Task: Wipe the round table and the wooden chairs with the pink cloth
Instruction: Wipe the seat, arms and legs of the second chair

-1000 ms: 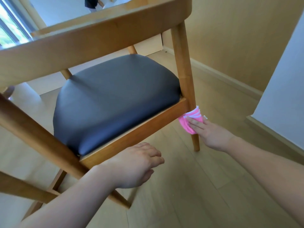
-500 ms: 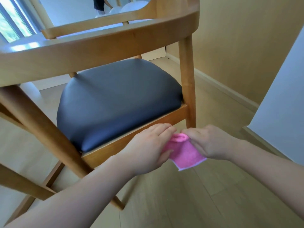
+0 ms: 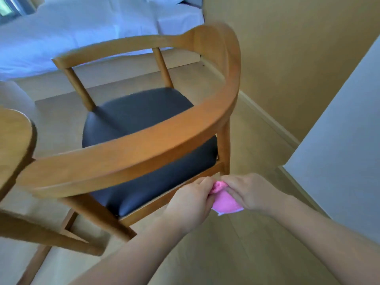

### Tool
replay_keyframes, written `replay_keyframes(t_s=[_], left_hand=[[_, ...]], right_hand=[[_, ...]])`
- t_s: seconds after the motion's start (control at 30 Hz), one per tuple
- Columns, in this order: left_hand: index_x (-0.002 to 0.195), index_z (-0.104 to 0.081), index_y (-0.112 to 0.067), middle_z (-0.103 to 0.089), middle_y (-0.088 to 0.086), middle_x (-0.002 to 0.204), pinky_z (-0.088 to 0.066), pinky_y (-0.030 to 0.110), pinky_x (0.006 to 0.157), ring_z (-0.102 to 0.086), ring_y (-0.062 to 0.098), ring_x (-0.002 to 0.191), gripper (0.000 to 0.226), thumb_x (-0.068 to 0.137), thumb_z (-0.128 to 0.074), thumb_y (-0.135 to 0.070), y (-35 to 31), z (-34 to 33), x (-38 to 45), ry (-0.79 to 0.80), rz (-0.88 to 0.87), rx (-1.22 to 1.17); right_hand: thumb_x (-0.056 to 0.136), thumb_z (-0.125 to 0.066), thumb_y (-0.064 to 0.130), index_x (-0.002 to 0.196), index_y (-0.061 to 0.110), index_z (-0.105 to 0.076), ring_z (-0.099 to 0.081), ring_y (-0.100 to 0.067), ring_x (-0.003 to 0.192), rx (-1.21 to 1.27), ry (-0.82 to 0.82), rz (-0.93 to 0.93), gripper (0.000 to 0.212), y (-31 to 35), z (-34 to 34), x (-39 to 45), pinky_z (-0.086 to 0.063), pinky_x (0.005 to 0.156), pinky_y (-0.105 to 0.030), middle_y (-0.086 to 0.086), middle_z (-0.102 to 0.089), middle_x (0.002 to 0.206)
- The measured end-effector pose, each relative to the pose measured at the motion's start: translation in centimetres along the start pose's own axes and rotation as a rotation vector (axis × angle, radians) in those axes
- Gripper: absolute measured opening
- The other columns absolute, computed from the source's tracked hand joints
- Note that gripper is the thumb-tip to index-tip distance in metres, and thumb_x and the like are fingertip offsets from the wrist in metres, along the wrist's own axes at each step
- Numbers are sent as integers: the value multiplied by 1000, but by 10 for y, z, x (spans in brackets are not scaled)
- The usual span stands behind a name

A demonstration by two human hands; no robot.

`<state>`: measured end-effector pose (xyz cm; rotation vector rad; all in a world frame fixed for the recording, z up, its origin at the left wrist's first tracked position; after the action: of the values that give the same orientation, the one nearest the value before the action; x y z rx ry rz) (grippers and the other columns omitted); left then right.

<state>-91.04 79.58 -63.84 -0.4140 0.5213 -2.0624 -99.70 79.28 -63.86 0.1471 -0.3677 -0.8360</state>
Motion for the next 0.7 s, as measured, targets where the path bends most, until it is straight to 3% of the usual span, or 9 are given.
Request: replay_keyframes(t_s=[0.1,0.23,0.33,0.47,0.57,0.7], left_hand=[[101,-49,-15,-61,4,97,-45,45,74,-59,27,86,14,100,-41,-27,-46,22,7,81,122,-142],[103,-47,-25,-62,-5,94,-49,43,70,-61,17,80,10,101,-37,-27,-123,89,23,69,152,-316],[107,-47,-26,-60,-8,97,-50,40,70,-61,17,81,15,101,-35,-34,-164,173,38,36,121,-315],[107,-46,-26,-61,-9,93,-49,38,70,-60,14,78,19,101,-33,-39,-173,311,37,-46,141,-279],[111,-43,-32,-60,-13,96,-49,31,71,-59,7,82,19,100,-32,-43,-157,407,16,-117,164,-250],[121,-41,-29,-55,-16,100,-40,8,64,-54,1,79,27,100,-32,-43,-115,524,-29,-245,176,-131]], right_hand=[[94,-38,29,100,11,-65,-62,-17,60,2,-75,-96,33,6,77,-9,-44,46,-25,0,-67,81],[102,-27,38,101,22,-53,-57,-17,56,87,-165,-231,31,16,193,-7,-43,47,-26,2,-61,77],[102,-26,40,100,17,-60,-59,-19,58,77,-206,-279,42,33,279,22,-47,47,-32,-1,-63,78],[99,-36,33,96,6,-66,-58,-23,56,61,-185,-211,41,87,373,104,-48,46,-36,-4,-63,74],[101,-32,37,93,5,-65,-56,-22,52,38,-185,-88,47,147,417,177,-46,44,-36,-4,-61,71],[102,-29,40,91,8,-64,-54,-16,48,21,-225,98,48,234,438,275,-43,40,-27,1,-60,67]])
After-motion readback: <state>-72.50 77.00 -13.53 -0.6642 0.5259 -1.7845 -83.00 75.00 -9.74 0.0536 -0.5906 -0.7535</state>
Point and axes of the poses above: each hand's wrist, its own x-axis towards the middle knuckle, its own z-axis out of the back of the hand, y = z × x, the point moved 10 cm from there along x, towards the middle knuckle
